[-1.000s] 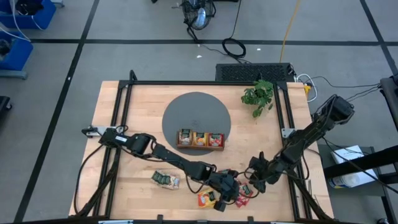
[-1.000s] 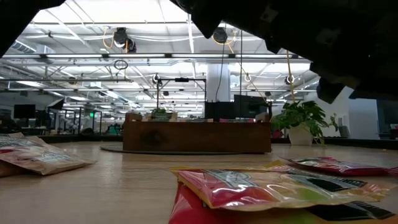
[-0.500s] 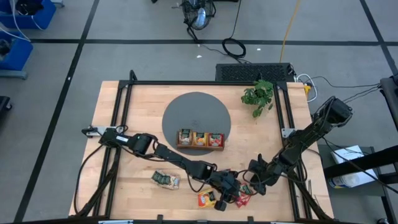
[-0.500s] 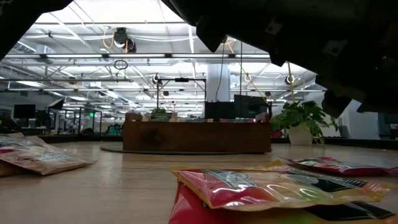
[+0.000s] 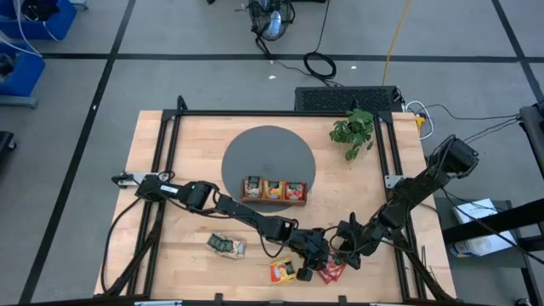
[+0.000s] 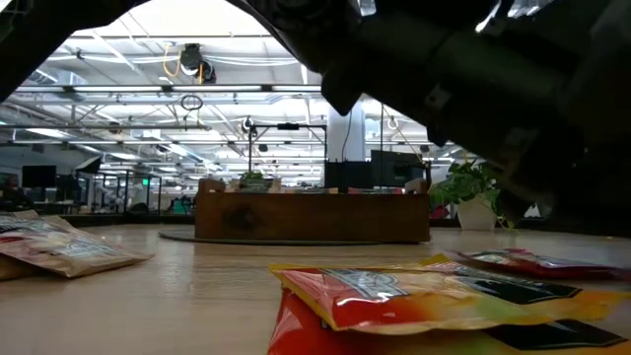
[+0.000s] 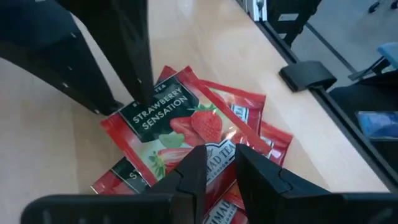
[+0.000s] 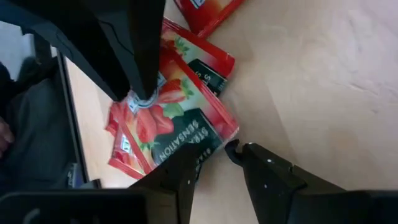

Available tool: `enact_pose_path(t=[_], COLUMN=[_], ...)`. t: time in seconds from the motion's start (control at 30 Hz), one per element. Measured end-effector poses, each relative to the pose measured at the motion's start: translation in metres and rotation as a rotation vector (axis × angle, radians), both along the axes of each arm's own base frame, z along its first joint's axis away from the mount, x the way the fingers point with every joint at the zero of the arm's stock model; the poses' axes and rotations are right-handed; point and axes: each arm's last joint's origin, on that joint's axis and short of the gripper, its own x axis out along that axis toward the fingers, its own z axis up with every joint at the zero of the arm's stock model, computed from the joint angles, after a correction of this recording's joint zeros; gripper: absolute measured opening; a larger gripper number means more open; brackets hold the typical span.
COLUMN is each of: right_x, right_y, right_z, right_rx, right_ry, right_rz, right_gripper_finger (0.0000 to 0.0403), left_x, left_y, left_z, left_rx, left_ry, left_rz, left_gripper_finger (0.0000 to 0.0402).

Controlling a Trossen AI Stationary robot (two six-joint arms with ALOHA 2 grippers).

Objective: Pick & Place Tea
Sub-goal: Put the red tea bag into the right section of the wooden organizer

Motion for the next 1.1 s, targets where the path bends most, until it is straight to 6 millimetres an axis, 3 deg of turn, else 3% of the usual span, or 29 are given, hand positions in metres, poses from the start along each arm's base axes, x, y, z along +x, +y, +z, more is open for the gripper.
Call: enact_pose_path(t=[0.57, 0.8, 1.1], right_x=[0.005, 0.004, 0.006], right_y=[0.005, 0.004, 0.007], right_z=[0.003, 0.002, -0.009], right_rx=[0.044, 0.010, -0.001], right_ry=[-0.065, -0.076, -0.043], right_rz=[0.016, 0.054, 0.069], right_gripper_finger=[0.0118, 0.0117, 0.0051], left_x=[0.002, 0.008, 0.008], left_y=[0.004, 0.009, 0.010], left_z=[-0.001, -0.015, -0.015], left_rx=[0.058, 0.020, 0.018], left_ry=[-0.029, -0.055, -0.056], left_rz=[0.062, 0.077, 0.080], left_gripper_finger=[0.0088, 0.0088, 0.0088])
